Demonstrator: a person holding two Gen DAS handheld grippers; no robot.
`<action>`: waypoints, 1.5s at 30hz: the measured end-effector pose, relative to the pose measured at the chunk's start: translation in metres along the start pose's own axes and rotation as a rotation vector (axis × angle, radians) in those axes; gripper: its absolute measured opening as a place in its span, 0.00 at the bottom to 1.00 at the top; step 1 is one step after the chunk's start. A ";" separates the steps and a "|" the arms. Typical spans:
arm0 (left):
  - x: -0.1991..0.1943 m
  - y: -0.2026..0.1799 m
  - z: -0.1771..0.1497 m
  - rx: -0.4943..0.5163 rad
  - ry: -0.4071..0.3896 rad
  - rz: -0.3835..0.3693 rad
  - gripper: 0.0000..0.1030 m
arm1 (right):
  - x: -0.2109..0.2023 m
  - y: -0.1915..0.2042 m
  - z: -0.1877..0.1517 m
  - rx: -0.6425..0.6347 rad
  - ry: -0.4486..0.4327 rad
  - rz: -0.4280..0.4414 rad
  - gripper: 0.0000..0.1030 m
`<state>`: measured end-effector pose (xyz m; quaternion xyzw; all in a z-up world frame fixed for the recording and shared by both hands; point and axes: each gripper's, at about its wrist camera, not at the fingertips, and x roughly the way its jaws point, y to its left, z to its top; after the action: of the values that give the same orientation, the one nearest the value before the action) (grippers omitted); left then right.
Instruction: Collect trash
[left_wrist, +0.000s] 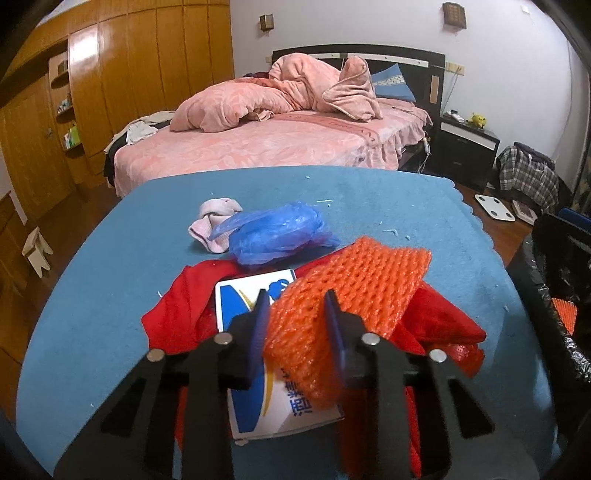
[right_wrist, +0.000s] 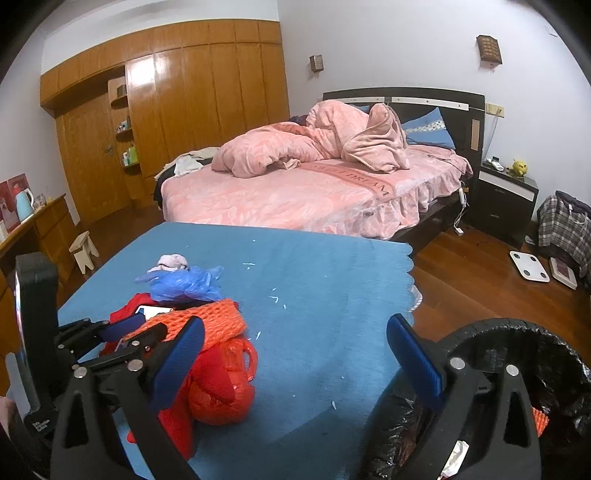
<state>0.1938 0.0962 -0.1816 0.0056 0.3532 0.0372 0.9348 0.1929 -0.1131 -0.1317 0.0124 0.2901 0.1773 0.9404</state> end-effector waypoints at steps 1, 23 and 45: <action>-0.001 0.000 0.001 -0.002 -0.001 0.000 0.24 | 0.000 0.000 0.000 -0.001 -0.001 0.001 0.94; -0.006 -0.010 -0.013 0.051 0.029 -0.022 0.35 | 0.000 -0.002 0.003 0.012 0.002 -0.004 0.94; -0.047 0.034 -0.001 -0.103 -0.090 -0.006 0.17 | 0.020 0.026 -0.017 -0.006 0.061 0.061 0.82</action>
<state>0.1557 0.1262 -0.1495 -0.0417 0.3086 0.0522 0.9488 0.1908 -0.0834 -0.1532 0.0129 0.3176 0.2069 0.9253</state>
